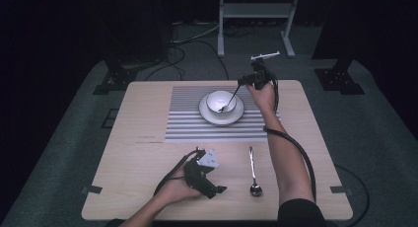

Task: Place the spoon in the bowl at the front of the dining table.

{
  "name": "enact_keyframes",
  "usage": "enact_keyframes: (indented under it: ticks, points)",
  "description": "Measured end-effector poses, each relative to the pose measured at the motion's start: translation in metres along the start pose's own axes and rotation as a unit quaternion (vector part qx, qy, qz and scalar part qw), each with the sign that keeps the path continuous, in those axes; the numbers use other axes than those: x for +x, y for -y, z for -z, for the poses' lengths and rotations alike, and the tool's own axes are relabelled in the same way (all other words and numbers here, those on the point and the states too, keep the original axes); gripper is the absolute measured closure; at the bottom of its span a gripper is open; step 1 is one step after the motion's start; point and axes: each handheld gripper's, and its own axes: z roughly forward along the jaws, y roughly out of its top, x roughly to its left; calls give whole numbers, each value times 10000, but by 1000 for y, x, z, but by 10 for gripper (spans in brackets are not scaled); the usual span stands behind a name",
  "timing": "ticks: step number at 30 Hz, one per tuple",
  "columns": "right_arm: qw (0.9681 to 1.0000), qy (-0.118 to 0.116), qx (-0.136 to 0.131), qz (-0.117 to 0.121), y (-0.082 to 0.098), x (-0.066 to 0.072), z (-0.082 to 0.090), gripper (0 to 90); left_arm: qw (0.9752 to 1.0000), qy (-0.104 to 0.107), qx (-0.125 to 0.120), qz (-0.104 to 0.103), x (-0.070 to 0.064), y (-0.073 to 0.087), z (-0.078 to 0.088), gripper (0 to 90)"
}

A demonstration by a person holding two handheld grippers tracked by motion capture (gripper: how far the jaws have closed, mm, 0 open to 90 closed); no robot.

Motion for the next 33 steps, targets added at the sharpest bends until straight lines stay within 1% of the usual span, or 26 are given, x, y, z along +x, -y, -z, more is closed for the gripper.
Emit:
enact_keyframes:
  ticks: [4, 6, 11, 13, 15, 20, 22, 24, 28, 29, 33]
  points:
    - [10000, -5, 58, 9, 1, -3, -1, 784, 10000, -1, 2, -5, 1, 0, 0, 87]
    - [10000, -27, 89, -8, 2, -5, -1, 759, 10000, -2, 10, 0, 1, 1, 0, 87]
    - [9999, 10, 167, -27, 5, -8, -2, 730, 10000, -21, 0, 13, 1, 1, 1, 87]
    - [9997, 9, 231, -25, 6, -9, -4, 701, 10000, -34, -18, 33, 0, 2, 1, 87]
    - [9995, 64, 305, 6, 6, -8, -5, 699, 10000, -78, 2, -6, 0, 2, 1, 86]
    - [9992, 6, 404, 2, 9, -11, -4, 672, 10000, -90, 5, 8, 0, 3, 2, 86]
    - [9992, 9, 410, 11, 11, -12, -3, 657, 9999, -103, -3, 5, 1, 3, 2, 86]
    - [9992, -45, 403, 1, 13, -13, -2, 648, 9999, -118, -4, 11, 0, 3, 2, 86]
    - [9991, -118, 399, 39, 18, -11, 0, 638, 9999, -123, -27, 40, 0, 4, 4, 86]
    - [9992, -125, 385, 39, 18, -11, 1, 636, 9999, -131, -4, 17, 1, 4, 4, 86]
    - [9991, -209, 361, 12, 22, -11, 4, 609, 9999, -146, -41, 35, 1, 3, 6, 86]
